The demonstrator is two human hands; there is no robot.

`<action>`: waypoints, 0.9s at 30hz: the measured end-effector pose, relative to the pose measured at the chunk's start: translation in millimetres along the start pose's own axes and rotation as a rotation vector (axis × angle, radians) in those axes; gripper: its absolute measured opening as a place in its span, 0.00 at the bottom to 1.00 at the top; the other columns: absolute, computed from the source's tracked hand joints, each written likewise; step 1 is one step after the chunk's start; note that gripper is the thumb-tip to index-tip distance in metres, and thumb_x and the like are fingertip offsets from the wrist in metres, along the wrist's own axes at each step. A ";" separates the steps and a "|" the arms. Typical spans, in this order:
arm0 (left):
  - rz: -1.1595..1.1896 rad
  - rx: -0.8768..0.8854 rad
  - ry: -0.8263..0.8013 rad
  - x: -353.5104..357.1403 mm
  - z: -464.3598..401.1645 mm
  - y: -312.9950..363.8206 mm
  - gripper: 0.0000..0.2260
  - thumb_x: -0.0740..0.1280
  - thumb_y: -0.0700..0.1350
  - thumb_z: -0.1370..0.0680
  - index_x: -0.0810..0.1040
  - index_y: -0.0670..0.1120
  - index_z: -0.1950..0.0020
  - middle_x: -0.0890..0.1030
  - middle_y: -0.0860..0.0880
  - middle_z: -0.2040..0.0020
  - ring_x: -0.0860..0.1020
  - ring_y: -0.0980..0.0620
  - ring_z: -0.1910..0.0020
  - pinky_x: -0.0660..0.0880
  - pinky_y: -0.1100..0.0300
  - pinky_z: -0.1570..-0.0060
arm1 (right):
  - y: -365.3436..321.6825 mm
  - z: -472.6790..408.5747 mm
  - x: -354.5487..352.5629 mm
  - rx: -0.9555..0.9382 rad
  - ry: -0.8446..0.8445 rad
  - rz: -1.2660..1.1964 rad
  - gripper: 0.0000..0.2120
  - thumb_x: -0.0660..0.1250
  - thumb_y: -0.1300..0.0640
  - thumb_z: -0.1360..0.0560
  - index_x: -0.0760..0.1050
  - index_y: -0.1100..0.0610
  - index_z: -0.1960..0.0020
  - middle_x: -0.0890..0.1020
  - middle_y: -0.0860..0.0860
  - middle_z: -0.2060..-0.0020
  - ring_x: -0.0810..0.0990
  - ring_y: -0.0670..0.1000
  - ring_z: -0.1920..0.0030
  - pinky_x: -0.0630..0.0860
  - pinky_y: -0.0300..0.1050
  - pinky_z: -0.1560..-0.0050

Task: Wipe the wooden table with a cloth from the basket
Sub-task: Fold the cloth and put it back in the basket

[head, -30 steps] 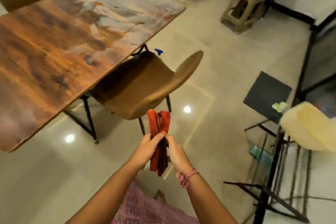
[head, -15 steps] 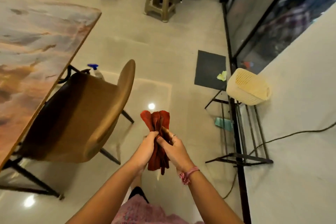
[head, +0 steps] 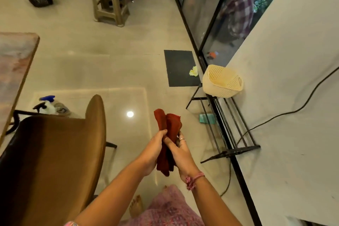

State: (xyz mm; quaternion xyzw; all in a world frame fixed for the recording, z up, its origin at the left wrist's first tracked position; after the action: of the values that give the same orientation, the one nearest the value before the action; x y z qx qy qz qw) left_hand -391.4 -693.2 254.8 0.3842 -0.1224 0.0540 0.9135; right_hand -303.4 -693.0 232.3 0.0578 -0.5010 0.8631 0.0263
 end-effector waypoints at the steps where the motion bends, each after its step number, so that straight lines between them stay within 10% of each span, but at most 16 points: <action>1: 0.002 -0.012 -0.001 3.0 -7.5 4.8 0.18 0.54 0.55 0.19 0.76 0.48 0.38 0.81 0.45 0.46 0.79 0.51 0.46 0.75 0.58 0.51 | -3.8 -6.3 -3.6 0.000 0.014 -0.015 0.21 0.66 0.54 0.23 0.66 0.45 0.32 0.81 0.47 0.42 0.80 0.47 0.43 0.76 0.49 0.39; 9: -0.012 -0.098 0.017 36.8 -83.4 45.4 0.18 0.55 0.55 0.20 0.75 0.47 0.38 0.81 0.43 0.47 0.78 0.44 0.45 0.73 0.45 0.39 | -29.8 -83.0 -43.2 0.020 0.114 -0.019 0.19 0.60 0.55 0.19 0.64 0.47 0.29 0.79 0.50 0.41 0.78 0.50 0.41 0.75 0.49 0.38; 23: -0.133 -0.138 -0.052 137.5 -236.1 168.4 0.13 0.56 0.53 0.20 0.76 0.48 0.47 0.80 0.43 0.50 0.79 0.44 0.50 0.77 0.51 0.57 | -146.2 -231.4 -162.5 -0.104 0.249 0.183 0.21 0.64 0.59 0.22 0.65 0.48 0.32 0.79 0.45 0.49 0.78 0.41 0.50 0.76 0.31 0.54; 27: -0.225 -0.173 -0.127 163.2 -278.7 188.6 0.11 0.58 0.51 0.20 0.72 0.48 0.41 0.80 0.43 0.46 0.79 0.44 0.47 0.77 0.47 0.46 | -158.7 -258.3 -192.0 -0.113 0.325 0.181 0.21 0.64 0.61 0.23 0.66 0.45 0.33 0.80 0.47 0.46 0.79 0.44 0.46 0.77 0.40 0.45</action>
State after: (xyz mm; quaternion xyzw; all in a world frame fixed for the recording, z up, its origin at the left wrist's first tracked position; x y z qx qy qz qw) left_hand -219.6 -361.3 239.8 0.3178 -0.1405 -0.0838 0.9339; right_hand -115.5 -387.7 217.9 -0.1294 -0.5409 0.8305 0.0321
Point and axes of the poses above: each hand's wrist, its own z-axis away from the middle knuckle, its own x-axis out of the palm, y = z × x, the point moved 4 cm from there along -z, towards the middle knuckle
